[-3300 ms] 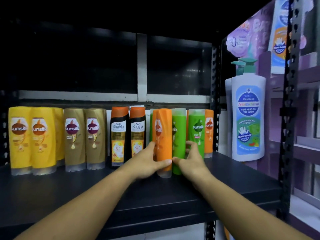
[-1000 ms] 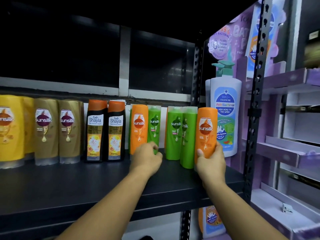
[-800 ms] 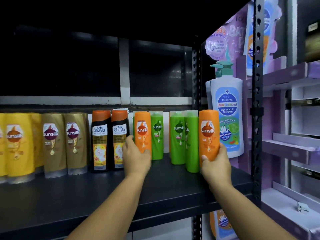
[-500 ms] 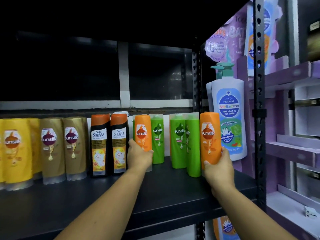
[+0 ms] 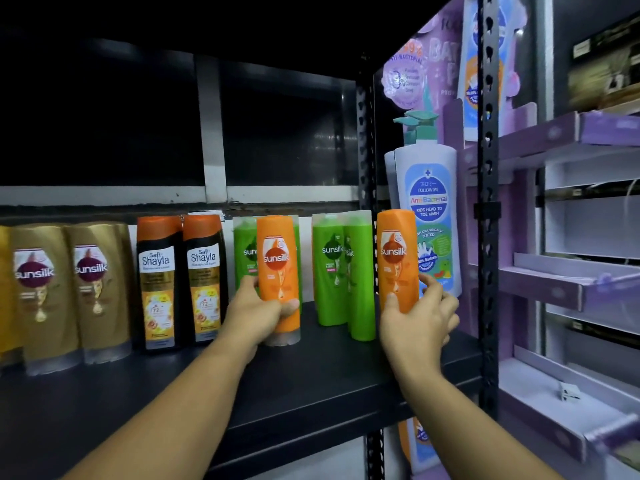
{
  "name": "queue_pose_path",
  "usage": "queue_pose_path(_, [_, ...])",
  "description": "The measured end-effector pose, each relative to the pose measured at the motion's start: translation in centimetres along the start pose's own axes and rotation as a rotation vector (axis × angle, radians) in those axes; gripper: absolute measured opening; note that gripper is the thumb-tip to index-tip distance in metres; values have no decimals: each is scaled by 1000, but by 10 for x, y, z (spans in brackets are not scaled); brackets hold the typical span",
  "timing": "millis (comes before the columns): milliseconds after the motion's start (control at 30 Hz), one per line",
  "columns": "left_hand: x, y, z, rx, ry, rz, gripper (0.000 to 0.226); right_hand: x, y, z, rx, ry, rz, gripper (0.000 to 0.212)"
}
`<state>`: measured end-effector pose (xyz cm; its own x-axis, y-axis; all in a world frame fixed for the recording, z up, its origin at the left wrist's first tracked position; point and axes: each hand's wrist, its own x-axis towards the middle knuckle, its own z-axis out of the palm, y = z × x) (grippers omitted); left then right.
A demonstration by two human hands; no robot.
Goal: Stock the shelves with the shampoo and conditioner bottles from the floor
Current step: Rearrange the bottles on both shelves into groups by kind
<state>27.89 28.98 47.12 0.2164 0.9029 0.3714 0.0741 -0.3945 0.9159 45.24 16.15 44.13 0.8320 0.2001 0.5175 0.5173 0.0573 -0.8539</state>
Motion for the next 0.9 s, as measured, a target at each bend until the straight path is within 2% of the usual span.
queue_pose_path(67, [-12, 6, 3, -26, -132, 29, 66, -4, -1, -1, 128, -35, -93, 43])
queue_pose_path(167, [-26, 14, 12, 14, -320, 70, 52, -11, -5, -4, 257, -223, -157, 30])
queue_pose_path(267, [-33, 16, 18, -67, -479, 66, 33, -13, -8, -9, 258, -430, -196, 47])
queue_pose_path(333, [-35, 13, 19, -56, -576, 68, 28, -14, -10, -10, 237, -502, -189, 57])
queue_pose_path(400, [-33, 8, 19, 103, -605, 147, 24, -13, -8, -10, 222, -485, -170, 67])
queue_pose_path(467, [-28, 2, 19, 285, -581, 223, 19, -13, -6, -10, 221, -420, -160, 69])
queue_pose_path(633, [-26, -5, 19, 544, -605, 270, 24, -11, 1, -11, 81, -209, -120, 78])
queue_pose_path(800, [-25, -8, 21, 623, -623, 272, 24, -8, -2, -10, -162, -88, -15, 79])
queue_pose_path(900, [-22, -10, 22, 619, -599, 274, 22, -7, -3, -10, -162, -88, -2, 83])
